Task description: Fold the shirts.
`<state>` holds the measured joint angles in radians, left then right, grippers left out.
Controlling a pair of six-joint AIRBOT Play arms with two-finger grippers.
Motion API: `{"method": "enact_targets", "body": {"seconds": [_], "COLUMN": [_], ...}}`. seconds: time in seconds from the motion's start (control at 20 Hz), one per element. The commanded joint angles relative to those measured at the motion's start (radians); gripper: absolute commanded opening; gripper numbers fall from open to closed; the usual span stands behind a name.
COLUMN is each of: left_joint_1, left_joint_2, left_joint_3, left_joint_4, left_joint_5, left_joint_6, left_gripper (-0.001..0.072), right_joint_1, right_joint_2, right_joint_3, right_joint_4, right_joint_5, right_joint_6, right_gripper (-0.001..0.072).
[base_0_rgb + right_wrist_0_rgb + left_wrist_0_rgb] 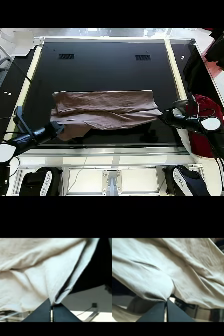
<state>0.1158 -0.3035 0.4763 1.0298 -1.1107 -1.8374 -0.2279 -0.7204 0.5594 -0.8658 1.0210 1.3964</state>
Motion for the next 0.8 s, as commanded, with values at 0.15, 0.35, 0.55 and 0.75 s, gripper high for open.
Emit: {"method": "enact_targets", "body": {"seconds": [0.15,0.35,0.55,0.75], "left_joint_1": [0.0,0.0,0.0,-0.01], "left_joint_2": [-0.167,-0.491,-0.771,-0.96], "left_joint_3": [0.173,0.344,0.52,0.623], "left_joint_4": [0.182,0.182,0.182,0.182], "left_joint_5": [-0.008,0.102,0.143,0.182], "left_joint_6": [0.066,0.192,0.277,0.314], "left_gripper": [0.0014,0.0015,0.0014,0.0015], "right_joint_1": [0.002,0.066,0.117,0.14], "right_joint_2": [-0.005,-0.127,-0.284,-0.5], "right_joint_3": [0.118,0.122,0.175,0.379], "right_joint_4": [-0.131,-0.132,-0.129,-0.133], "right_joint_5": [0.045,0.002,-0.148,-0.151], "right_joint_6": [0.033,0.03,0.03,0.024], "right_gripper": [0.001,0.001,0.001,0.0009]}}
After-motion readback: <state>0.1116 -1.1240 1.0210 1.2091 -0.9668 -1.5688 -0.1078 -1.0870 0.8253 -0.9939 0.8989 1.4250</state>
